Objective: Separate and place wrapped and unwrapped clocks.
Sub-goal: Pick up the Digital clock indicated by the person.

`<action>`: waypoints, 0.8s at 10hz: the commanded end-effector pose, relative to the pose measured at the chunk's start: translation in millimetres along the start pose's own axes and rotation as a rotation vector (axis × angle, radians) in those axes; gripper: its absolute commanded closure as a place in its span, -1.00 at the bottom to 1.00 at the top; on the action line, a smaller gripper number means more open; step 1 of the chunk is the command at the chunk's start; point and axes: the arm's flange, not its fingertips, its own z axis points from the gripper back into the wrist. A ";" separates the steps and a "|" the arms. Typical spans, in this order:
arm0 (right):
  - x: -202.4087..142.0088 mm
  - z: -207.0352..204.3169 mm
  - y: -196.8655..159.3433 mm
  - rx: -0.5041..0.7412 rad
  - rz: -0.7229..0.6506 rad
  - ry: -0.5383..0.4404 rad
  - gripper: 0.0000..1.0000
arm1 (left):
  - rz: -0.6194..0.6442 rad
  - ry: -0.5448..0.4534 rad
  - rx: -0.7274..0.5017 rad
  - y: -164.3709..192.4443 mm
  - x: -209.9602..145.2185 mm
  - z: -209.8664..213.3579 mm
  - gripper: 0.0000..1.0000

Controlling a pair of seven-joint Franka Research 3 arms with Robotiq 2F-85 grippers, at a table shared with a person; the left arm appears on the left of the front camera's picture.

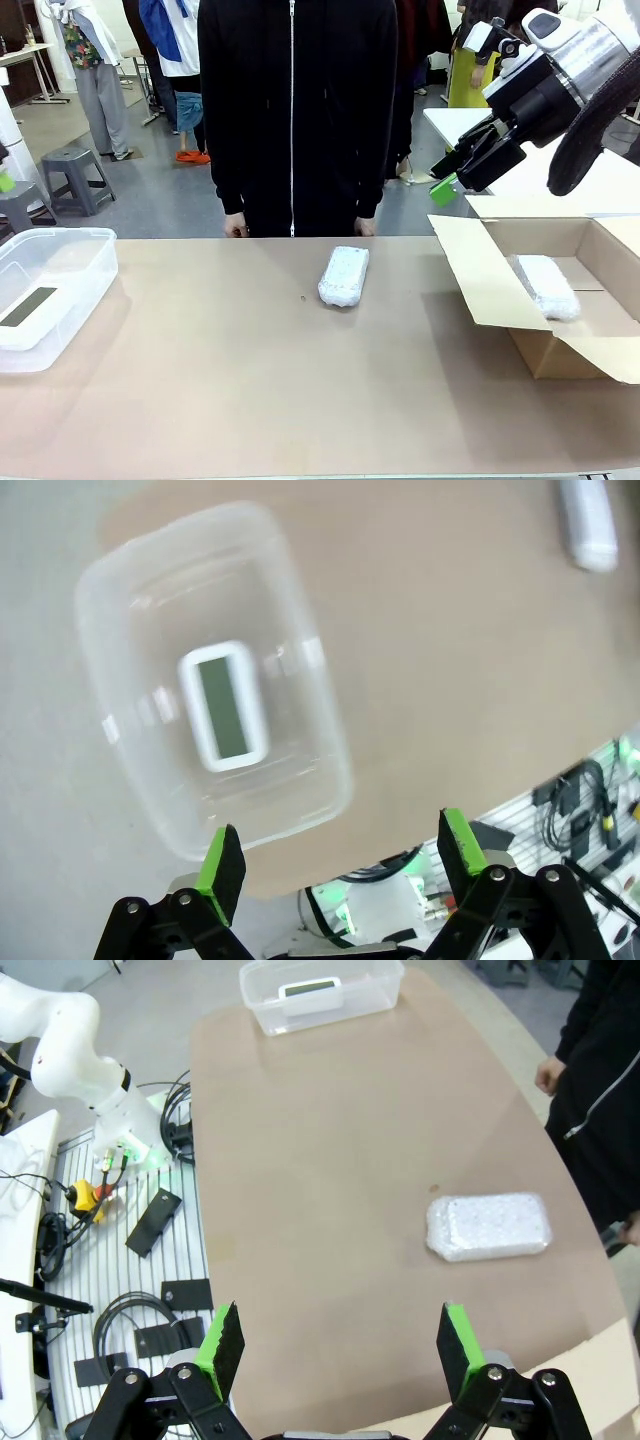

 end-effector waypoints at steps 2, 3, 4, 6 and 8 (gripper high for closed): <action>0.1 0.5 -0.9 0.010 0.016 -0.003 -1.00 | -0.227 0.038 -0.235 -80.0 -1.4 10.7 -1.00; 0.1 0.5 -0.9 0.010 0.016 -0.003 -1.00 | -0.292 0.060 -0.309 -97.2 -10.0 7.8 -1.00; 0.1 0.5 -0.9 0.010 0.016 -0.003 -1.00 | -0.363 0.067 -0.376 -107.4 -19.2 5.6 -1.00; 0.1 0.5 -0.9 0.010 0.016 -0.003 -1.00 | -0.485 -0.006 -0.384 -117.9 -34.7 -0.8 -1.00; 0.1 0.5 -0.9 0.010 0.016 -0.003 -1.00 | -0.544 -0.087 -0.369 -132.1 -46.0 -17.3 -1.00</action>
